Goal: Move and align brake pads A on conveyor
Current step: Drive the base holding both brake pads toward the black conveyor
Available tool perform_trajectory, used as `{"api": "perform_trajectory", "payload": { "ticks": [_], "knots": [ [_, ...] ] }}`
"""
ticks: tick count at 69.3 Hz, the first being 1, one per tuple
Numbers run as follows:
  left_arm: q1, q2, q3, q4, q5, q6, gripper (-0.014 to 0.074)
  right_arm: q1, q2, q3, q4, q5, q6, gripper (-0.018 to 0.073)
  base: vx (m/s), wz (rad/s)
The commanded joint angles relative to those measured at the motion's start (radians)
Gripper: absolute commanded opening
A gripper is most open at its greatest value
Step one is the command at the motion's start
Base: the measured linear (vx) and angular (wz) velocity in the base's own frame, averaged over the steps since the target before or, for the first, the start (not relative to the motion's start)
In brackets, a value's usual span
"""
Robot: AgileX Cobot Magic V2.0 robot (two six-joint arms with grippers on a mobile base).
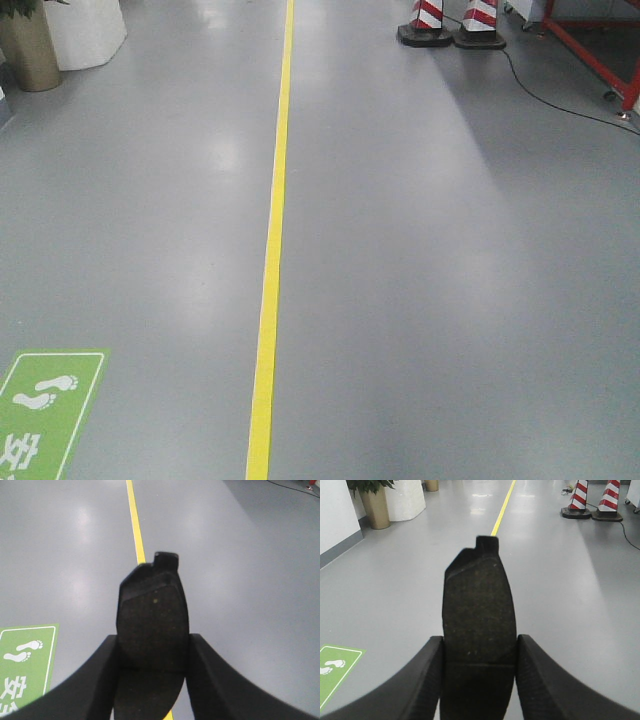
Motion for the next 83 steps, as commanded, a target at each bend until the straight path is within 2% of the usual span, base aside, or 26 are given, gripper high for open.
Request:
{"api": "perform_trajectory", "payload": {
  "ticks": [1, 38, 83],
  "knots": [
    [-0.001, 0.003, -0.029, -0.016, -0.085, -0.003, -0.0006, -0.004, 0.009, -0.030, -0.014, -0.101, -0.004, -0.0010, 0.14, 0.02],
    [-0.001, 0.003, -0.029, -0.016, -0.085, -0.003, -0.0006, -0.004, 0.009, -0.030, -0.014, -0.101, -0.004, -0.0010, 0.28, -0.05],
    [-0.001, 0.003, -0.029, -0.016, -0.085, -0.003, -0.0006, -0.004, 0.009, -0.030, -0.014, -0.101, -0.004, -0.0010, 0.56, -0.05]
  ]
}}
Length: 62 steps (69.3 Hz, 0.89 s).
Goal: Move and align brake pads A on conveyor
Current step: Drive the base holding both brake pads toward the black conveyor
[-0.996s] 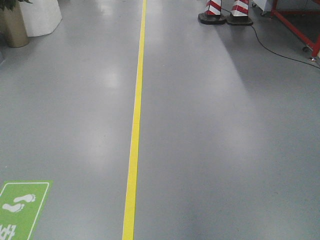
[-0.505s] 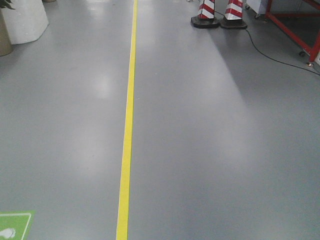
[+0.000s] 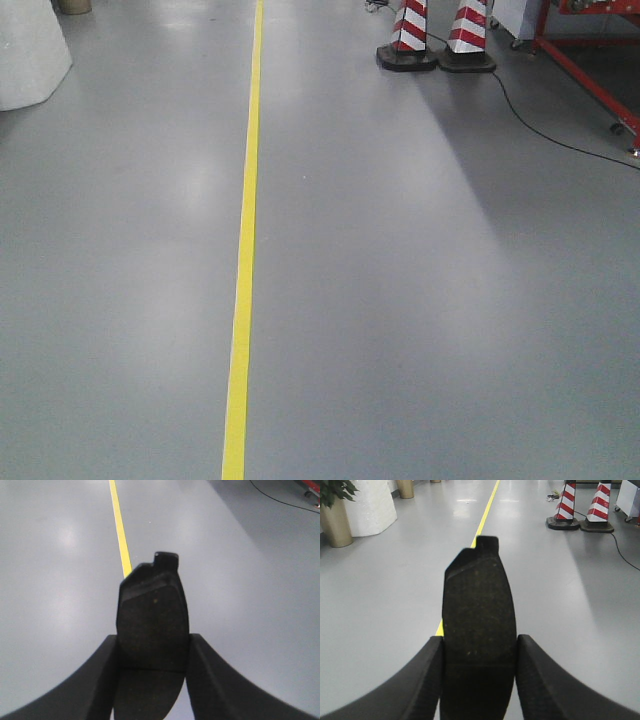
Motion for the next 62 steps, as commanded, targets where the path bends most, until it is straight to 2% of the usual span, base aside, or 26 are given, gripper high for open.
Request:
{"api": "perform_trajectory", "payload": {
  "ticks": [1, 62],
  "knots": [
    [-0.001, 0.003, -0.029, -0.015, -0.085, -0.003, -0.0006, -0.004, 0.009, -0.030, -0.014, -0.101, -0.004, -0.0010, 0.65, -0.02],
    [-0.001, 0.003, -0.029, -0.015, -0.085, -0.003, -0.0006, -0.004, 0.009, -0.030, -0.014, -0.101, -0.004, -0.0010, 0.66, 0.04]
  ]
}}
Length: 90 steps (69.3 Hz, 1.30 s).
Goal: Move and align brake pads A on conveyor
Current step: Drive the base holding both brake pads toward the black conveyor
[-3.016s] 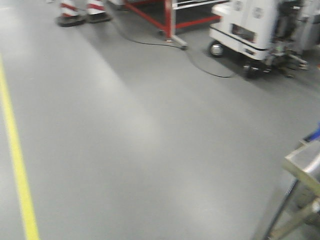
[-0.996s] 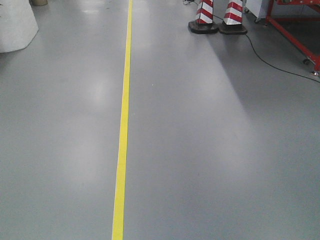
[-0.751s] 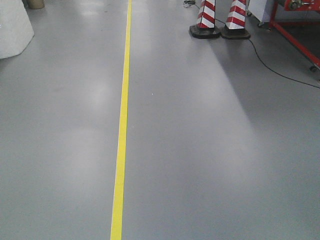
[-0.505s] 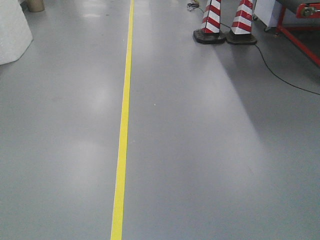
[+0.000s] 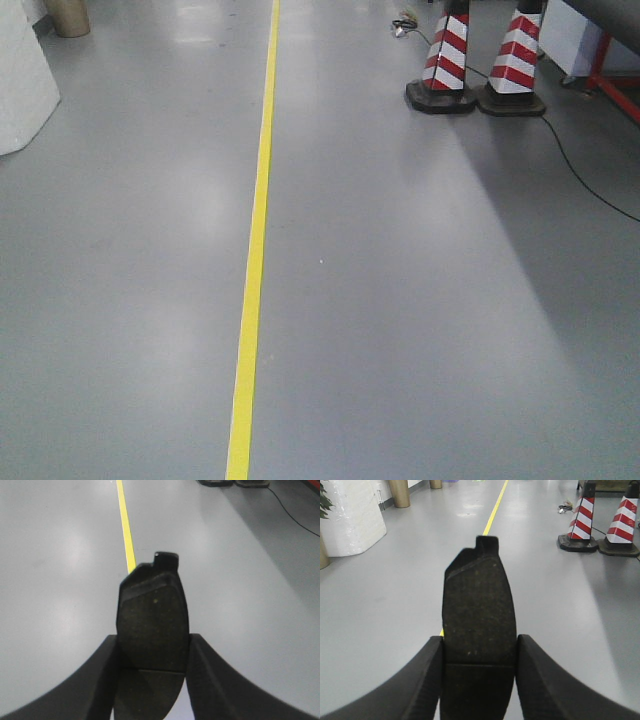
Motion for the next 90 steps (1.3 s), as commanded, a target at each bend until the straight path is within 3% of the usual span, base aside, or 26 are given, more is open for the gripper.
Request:
{"api": "perform_trajectory", "payload": {
  "ticks": [1, 90],
  "knots": [
    [-0.001, 0.003, -0.029, -0.015, -0.086, -0.003, -0.0006, -0.004, 0.009, -0.030, -0.014, -0.101, -0.004, -0.0010, 0.70, 0.06],
    [-0.001, 0.003, -0.029, -0.015, -0.087, -0.003, -0.0006, -0.004, 0.009, -0.030, -0.014, -0.102, -0.004, -0.0010, 0.71, 0.01]
  ]
}}
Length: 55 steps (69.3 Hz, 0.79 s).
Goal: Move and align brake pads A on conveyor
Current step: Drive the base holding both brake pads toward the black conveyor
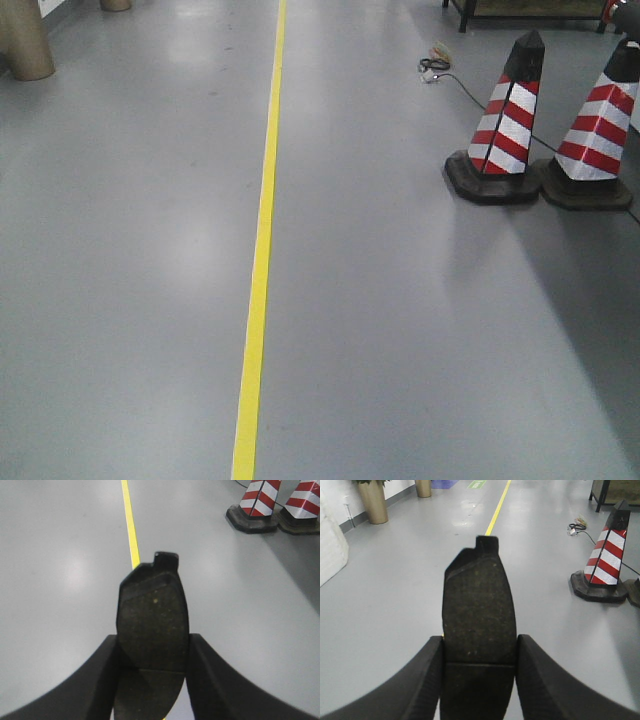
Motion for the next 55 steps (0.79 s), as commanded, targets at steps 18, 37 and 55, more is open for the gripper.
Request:
{"api": "perform_trajectory", "payload": {
  "ticks": [18, 37, 55],
  "knots": [
    [-0.001, 0.003, -0.029, -0.015, -0.086, -0.003, -0.0006, -0.004, 0.009, -0.030, -0.014, -0.101, -0.004, -0.0010, 0.72, -0.05],
    [-0.001, 0.003, -0.029, -0.015, -0.086, -0.003, -0.0006, -0.004, 0.009, -0.030, -0.014, -0.100, -0.004, -0.0010, 0.75, 0.01],
    [-0.001, 0.003, -0.029, -0.015, -0.084, -0.003, -0.0006, -0.004, 0.009, -0.030, -0.014, -0.101, -0.004, -0.0010, 0.72, 0.03]
  ]
}}
